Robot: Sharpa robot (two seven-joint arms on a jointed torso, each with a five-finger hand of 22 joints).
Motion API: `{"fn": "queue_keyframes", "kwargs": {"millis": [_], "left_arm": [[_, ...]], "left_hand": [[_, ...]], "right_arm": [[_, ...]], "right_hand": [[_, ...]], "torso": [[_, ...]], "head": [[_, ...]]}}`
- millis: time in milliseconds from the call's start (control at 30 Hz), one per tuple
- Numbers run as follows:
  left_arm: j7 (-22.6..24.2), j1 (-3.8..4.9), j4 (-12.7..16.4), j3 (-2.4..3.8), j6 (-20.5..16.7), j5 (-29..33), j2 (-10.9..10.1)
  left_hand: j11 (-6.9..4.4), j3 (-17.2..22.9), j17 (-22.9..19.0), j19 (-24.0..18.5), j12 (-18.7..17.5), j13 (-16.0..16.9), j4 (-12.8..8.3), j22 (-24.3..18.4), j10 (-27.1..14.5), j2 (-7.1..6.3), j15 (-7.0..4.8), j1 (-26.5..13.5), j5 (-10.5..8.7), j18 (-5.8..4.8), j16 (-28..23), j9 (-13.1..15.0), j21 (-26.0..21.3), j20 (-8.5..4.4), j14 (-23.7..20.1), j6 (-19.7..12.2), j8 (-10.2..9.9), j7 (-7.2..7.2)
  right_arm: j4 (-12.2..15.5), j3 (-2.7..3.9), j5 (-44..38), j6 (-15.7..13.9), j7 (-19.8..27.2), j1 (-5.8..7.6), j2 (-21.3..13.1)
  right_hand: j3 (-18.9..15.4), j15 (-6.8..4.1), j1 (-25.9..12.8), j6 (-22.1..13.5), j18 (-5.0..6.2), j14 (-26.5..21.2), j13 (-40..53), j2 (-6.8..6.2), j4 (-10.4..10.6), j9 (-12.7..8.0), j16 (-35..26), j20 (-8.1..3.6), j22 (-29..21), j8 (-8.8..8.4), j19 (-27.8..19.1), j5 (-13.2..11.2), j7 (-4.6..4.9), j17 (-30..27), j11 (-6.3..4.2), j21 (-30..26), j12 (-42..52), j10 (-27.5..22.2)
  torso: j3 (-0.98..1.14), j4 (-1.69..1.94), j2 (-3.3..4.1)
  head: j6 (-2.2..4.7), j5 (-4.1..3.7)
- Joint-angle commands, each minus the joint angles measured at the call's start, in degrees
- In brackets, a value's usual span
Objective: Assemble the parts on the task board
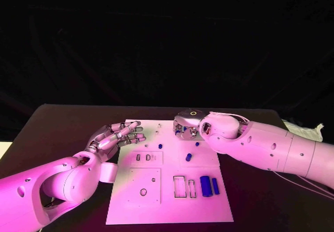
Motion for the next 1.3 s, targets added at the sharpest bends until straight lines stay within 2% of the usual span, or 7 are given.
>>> {"fn": "queue_keyframes", "kwargs": {"millis": [33, 200, 300, 667, 833, 1067, 1300], "left_arm": [[0.28, 0.07, 0.05, 0.05, 1.05, 0.15, -0.11], [0.4, 0.06, 0.28, 0.04, 1.11, 0.16, -0.26], [0.43, 0.06, 0.38, 0.04, 1.11, 0.16, -0.29], [0.51, 0.06, 0.76, 0.04, 1.06, 0.16, -0.53], [0.49, 0.06, 1.05, 0.04, 1.08, 0.16, -0.54], [0.55, 0.08, 1.38, 0.05, 1.09, 0.16, -0.66], [0.61, 0.09, 1.54, 0.05, 1.05, 0.16, -0.8]], "left_hand": [[-0.17, -0.01, -0.09, -0.42, 0.34, -0.07, -0.35, -0.09, -0.4, 0.39, 0.17, 0.1, -0.17, 0.38, -0.31, 0.05, -0.31, -0.02, -0.22, -0.35, 0.36, 1.66], [-0.18, 0.0, -0.1, -0.42, 0.36, -0.07, -0.36, -0.1, -0.4, 0.42, 0.17, 0.11, -0.17, 0.39, -0.31, 0.05, -0.32, -0.01, -0.2, -0.35, 0.37, 1.67], [-0.18, 0.0, -0.1, -0.42, 0.36, -0.07, -0.36, -0.1, -0.4, 0.42, 0.17, 0.11, -0.17, 0.39, -0.31, 0.05, -0.32, -0.01, -0.2, -0.35, 0.37, 1.67], [-0.19, 0.11, -0.15, -0.4, 0.44, -0.06, -0.48, -0.16, -0.43, 0.52, 0.15, 0.27, -0.16, 0.45, -0.35, 0.06, -0.37, 0.04, -0.15, -0.35, 0.42, 1.64], [-0.19, 0.11, -0.15, -0.4, 0.44, -0.06, -0.48, -0.16, -0.43, 0.52, 0.15, 0.27, -0.16, 0.45, -0.35, 0.06, -0.37, 0.04, -0.15, -0.35, 0.42, 1.64], [-0.19, 0.11, -0.15, -0.4, 0.44, -0.06, -0.48, -0.16, -0.43, 0.52, 0.15, 0.27, -0.16, 0.45, -0.35, 0.06, -0.37, 0.04, -0.15, -0.35, 0.42, 1.64], [-0.2, 0.19, -0.2, -0.39, 0.5, -0.07, -0.58, -0.2, -0.46, 0.57, 0.15, 0.38, -0.16, 0.49, -0.38, 0.06, -0.4, 0.08, -0.12, -0.37, 0.45, 1.63]], "right_arm": [[0.7, 0.07, -0.73, -4.24, -1.32, -0.01, 0.09], [1.44, 0.52, -0.46, -6.12, -1.94, 0.02, 0.18], [1.52, 0.72, -0.29, -7.04, -2.19, 0.06, 0.41], [0.29, 0.97, 0.85, -11.6, -1.87, 0.22, 2.39], [-1.22, 0.99, 1.49, -11.77, -1.49, 0.26, 4.0], [-3.01, 1.0, 1.66, -11.53, -1.35, 0.27, 5.63], [-5.29, 0.99, 1.68, -11.16, -1.12, 0.28, 6.82]], "right_hand": [[0.53, -0.31, 0.94, 0.59, 0.44, 1.18, 0.09, 0.22, 0.02, 0.09, 0.45, -0.45, 0.63, 0.37, 0.15, 0.24, 0.02, 0.44, -1.14, 0.56, -0.11, 1.69], [0.94, -0.27, 0.95, 0.65, 0.42, 1.12, 0.03, 0.06, 0.08, 0.11, 0.74, -0.49, 1.03, 0.27, 0.03, 0.47, -0.02, 0.64, -1.16, 1.02, -0.25, 1.66], [1.18, -0.26, 0.94, 0.65, 0.39, 1.08, 0.01, -0.06, 0.11, 0.12, 0.95, -0.49, 1.3, 0.19, -0.04, 0.64, -0.01, 0.82, -1.14, 1.3, -0.3, 1.59], [2.53, -0.15, 1.02, 0.41, 0.34, 0.83, -0.05, -0.93, 0.02, 0.07, 1.8, -0.43, 2.21, -0.39, -0.61, 2.01, 0.2, 1.52, -0.95, 2.46, -0.35, 1.05], [2.63, -0.14, 0.99, 0.42, 0.33, 0.8, -0.04, -1.22, -0.03, 0.07, 1.95, -0.4, 2.38, -0.45, -0.71, 1.87, 0.23, 1.64, -0.92, 2.66, -0.34, 0.99], [2.7, -0.11, 0.96, 0.39, 0.28, 0.82, -0.04, -1.42, -0.05, 0.06, 2.35, -0.38, 2.81, -0.52, -0.69, 1.72, 0.27, 2.12, -0.89, 3.02, -0.35, 0.92], [2.76, -0.08, 0.96, 0.36, 0.29, 0.82, -0.04, -1.51, -0.06, 0.06, 2.36, -0.37, 2.86, -0.56, -0.76, 1.65, 0.29, 2.08, -0.87, 3.1, -0.35, 0.88]], "torso": [[-0.06, 0.23, 0.04], [-0.18, 0.28, 0.05], [-0.16, 0.28, 0.13], [-0.19, 0.19, 0.33], [-0.12, 0.35, 0.46], [-0.21, 0.75, 0.74], [-0.33, 0.86, 0.93]], "head": [[-0.01, 0.1], [-0.01, 0.32], [0.12, 0.54], [0.25, 0.88], [0.27, 0.92], [0.0, 0.83], [-0.15, 0.66]]}}
